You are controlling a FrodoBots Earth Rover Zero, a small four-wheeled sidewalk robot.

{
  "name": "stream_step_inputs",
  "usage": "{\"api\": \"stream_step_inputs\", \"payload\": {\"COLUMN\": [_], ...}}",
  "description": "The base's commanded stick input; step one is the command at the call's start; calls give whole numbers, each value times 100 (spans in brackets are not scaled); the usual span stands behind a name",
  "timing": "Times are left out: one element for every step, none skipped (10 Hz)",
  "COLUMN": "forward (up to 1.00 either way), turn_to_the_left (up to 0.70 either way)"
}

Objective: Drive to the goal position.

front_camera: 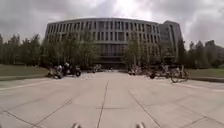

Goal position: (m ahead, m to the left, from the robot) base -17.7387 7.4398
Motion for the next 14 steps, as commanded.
{"api": "stream_step_inputs", "payload": {"forward": [60, 60, 60, 60, 60, 60, 60, 60, 60, 60, 60, 60, 60, 60], "turn_to_the_left": [0, 0, 0, 1, 3, 5, 5, 5, 3, 0, 0, 0, 0, 0]}}
